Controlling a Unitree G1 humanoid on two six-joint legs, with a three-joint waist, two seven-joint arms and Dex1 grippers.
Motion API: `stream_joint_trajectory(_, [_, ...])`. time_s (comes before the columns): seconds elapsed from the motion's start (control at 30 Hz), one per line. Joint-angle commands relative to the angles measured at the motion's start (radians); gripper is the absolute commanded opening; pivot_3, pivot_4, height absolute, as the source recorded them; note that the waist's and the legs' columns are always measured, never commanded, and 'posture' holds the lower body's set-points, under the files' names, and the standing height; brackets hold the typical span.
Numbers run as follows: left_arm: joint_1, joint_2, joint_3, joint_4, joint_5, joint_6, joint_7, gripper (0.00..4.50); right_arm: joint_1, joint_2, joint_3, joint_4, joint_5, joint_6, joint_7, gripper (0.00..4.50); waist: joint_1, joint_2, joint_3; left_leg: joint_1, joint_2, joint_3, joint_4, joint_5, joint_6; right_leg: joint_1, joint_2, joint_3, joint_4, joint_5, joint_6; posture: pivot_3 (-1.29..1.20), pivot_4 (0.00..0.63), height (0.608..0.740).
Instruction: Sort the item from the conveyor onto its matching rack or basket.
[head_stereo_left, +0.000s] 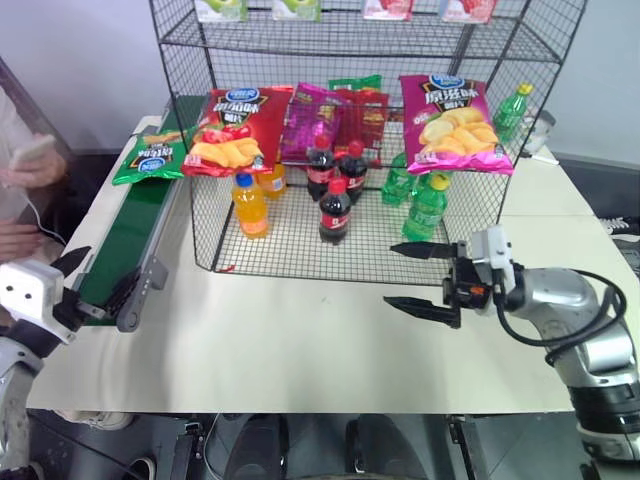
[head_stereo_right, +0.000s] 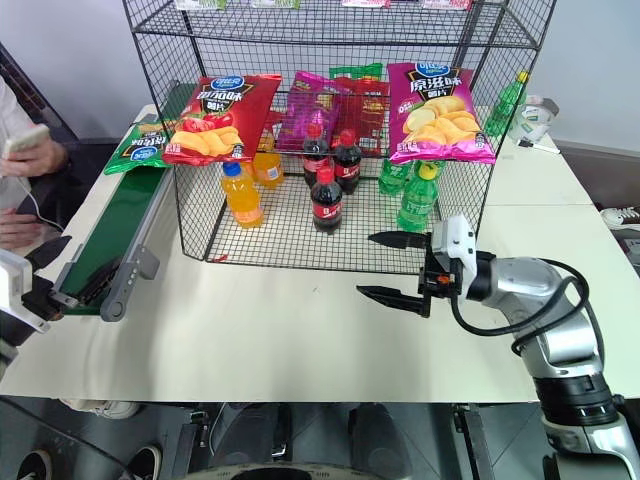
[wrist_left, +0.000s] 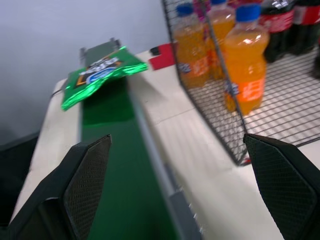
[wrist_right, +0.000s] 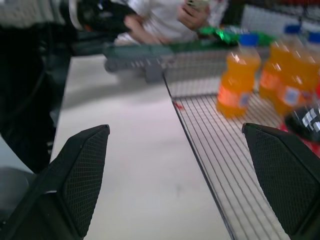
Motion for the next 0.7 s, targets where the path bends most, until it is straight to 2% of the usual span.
stream_joint_trajectory(0.03, [0.031,-0.017,0.051,-0.047,0.029,-0.03,0.054,4.5,-0.038,0.026,0.016,-0.015,0.03,0.014,0.012,4.43,0.0,0.0,0.0,0.0,0.0,0.0,0.0,0.0,0.0,0.0,0.0,0.0,0.0,0.0,0.0,0.0,0.15,0.739])
stream_joint_trajectory(0.3, [0.11,-0.053,0.083,-0.071,0.047,-0.047,0.09,4.5,-0.07,0.06,0.046,0.011,-0.001,0.0,0.024,4.43,-0.001,0.0,0.0,0.0,0.0,0.0,0.0,0.0,0.0,0.0,-0.001,0.0,0.0,0.0,0.0,0.0,0.15,0.739])
stream_joint_trajectory(0.47, [0.125,-0.024,0.101,-0.022,0.158,-0.158,0.124,4.5,-0.078,0.067,0.045,0.025,-0.011,-0.005,0.02,4.43,-0.001,0.0,0.0,0.0,0.0,0.0,-0.001,0.0,0.0,-0.001,-0.001,0.0,0.0,0.0,0.0,0.0,0.15,0.739])
stream_joint_trajectory(0.7, [0.142,0.083,0.128,0.13,0.36,-0.395,0.173,4.5,-0.08,0.075,0.054,0.036,-0.034,-0.016,0.018,4.43,-0.002,0.0,0.0,0.0,0.0,0.0,-0.001,0.0,0.0,-0.001,-0.002,0.0,-0.001,0.0,-0.001,0.0,0.15,0.739])
